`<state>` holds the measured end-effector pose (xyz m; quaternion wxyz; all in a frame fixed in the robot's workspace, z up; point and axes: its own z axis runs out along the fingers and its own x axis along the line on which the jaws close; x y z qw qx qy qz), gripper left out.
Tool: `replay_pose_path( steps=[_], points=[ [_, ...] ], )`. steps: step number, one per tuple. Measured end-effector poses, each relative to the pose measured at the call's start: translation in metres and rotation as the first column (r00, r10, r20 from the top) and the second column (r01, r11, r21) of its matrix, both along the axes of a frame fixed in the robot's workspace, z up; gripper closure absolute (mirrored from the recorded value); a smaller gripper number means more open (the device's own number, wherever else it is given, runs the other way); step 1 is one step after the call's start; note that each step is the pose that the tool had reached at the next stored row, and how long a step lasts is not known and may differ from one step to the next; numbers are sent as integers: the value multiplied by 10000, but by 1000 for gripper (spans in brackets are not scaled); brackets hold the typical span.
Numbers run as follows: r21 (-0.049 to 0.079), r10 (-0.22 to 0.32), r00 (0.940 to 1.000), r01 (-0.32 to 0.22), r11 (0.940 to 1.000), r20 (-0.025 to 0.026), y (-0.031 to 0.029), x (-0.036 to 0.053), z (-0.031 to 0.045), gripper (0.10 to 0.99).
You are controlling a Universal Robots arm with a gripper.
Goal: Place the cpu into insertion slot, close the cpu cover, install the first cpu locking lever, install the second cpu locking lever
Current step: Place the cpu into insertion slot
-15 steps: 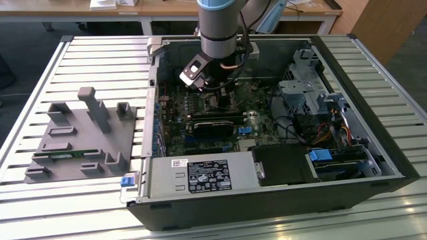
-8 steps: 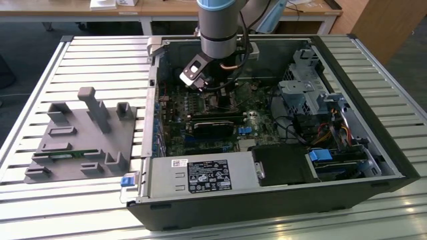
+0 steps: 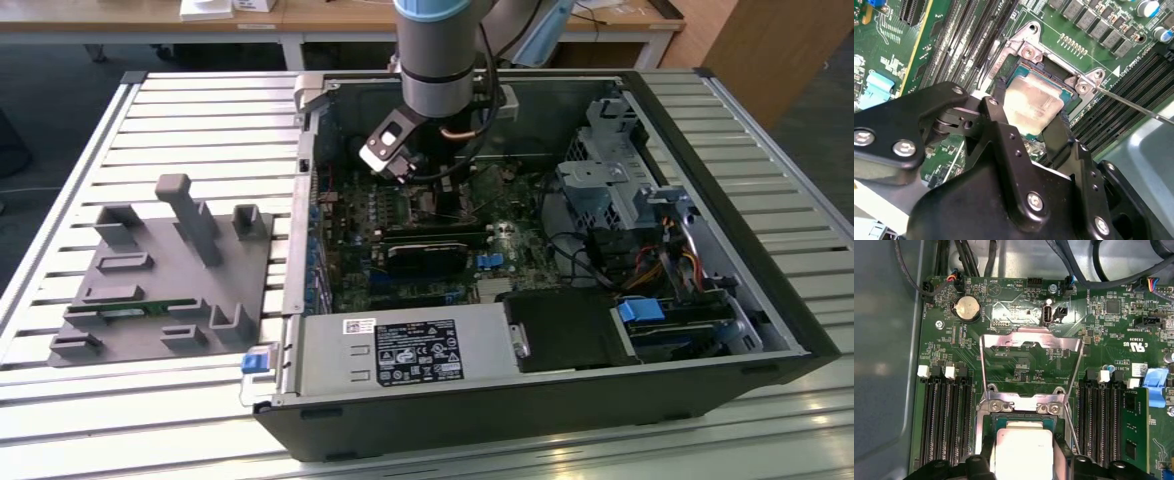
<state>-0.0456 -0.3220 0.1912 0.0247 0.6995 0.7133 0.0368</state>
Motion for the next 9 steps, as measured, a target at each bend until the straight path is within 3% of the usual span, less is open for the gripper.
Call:
replay_pose_path(
  steps=[1, 2, 9],
  points=[
    [2, 0, 10000, 0, 10000, 0, 0, 0, 0, 537],
    [-1, 2, 10000, -2, 10000, -2, 0, 1, 1, 475],
    [-6, 2, 10000, -2, 10000, -5, -1, 0, 18, 475]
  ],
)
